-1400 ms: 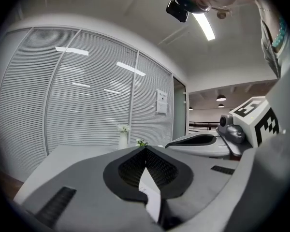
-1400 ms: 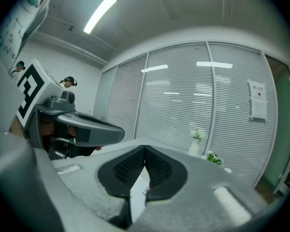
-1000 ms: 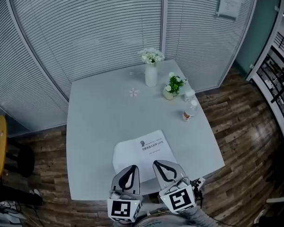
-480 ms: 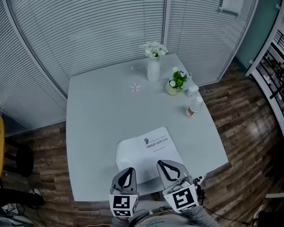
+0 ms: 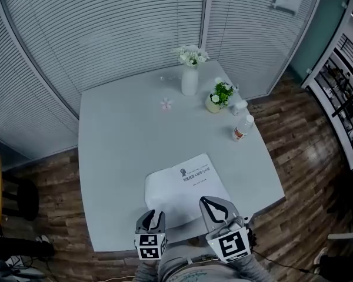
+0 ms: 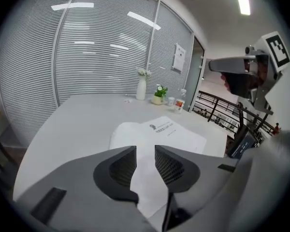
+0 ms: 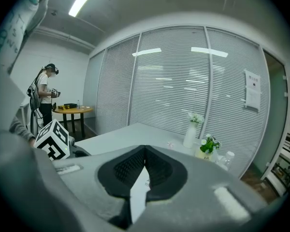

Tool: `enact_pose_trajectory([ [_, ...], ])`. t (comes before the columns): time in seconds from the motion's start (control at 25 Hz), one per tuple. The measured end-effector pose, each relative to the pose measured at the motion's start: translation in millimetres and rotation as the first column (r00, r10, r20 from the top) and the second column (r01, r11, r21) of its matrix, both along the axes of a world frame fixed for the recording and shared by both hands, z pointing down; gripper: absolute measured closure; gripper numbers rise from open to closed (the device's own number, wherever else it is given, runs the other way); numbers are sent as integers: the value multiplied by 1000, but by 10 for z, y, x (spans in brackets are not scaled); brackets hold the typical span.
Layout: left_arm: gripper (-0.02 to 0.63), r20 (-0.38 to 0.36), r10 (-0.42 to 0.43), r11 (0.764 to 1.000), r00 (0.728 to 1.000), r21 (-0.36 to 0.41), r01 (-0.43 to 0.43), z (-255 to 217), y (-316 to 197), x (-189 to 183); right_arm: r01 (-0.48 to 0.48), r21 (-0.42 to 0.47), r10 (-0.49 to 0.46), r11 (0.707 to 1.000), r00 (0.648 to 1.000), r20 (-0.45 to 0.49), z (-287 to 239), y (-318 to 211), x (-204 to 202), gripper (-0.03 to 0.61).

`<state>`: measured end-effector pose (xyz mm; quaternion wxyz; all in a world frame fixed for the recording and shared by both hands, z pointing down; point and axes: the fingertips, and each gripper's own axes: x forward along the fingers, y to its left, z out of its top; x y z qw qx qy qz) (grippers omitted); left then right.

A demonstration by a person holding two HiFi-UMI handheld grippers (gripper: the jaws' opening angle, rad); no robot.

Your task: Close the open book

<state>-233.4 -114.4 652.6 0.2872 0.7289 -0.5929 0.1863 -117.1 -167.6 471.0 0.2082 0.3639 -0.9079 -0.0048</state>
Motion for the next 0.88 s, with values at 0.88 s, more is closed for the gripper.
enact_pose_trajectory([
  [0.88, 469, -63, -98, 936, 993, -344, 70, 1017, 267, -246, -59, -13, 58, 998, 998, -19, 35, -80, 199, 577],
])
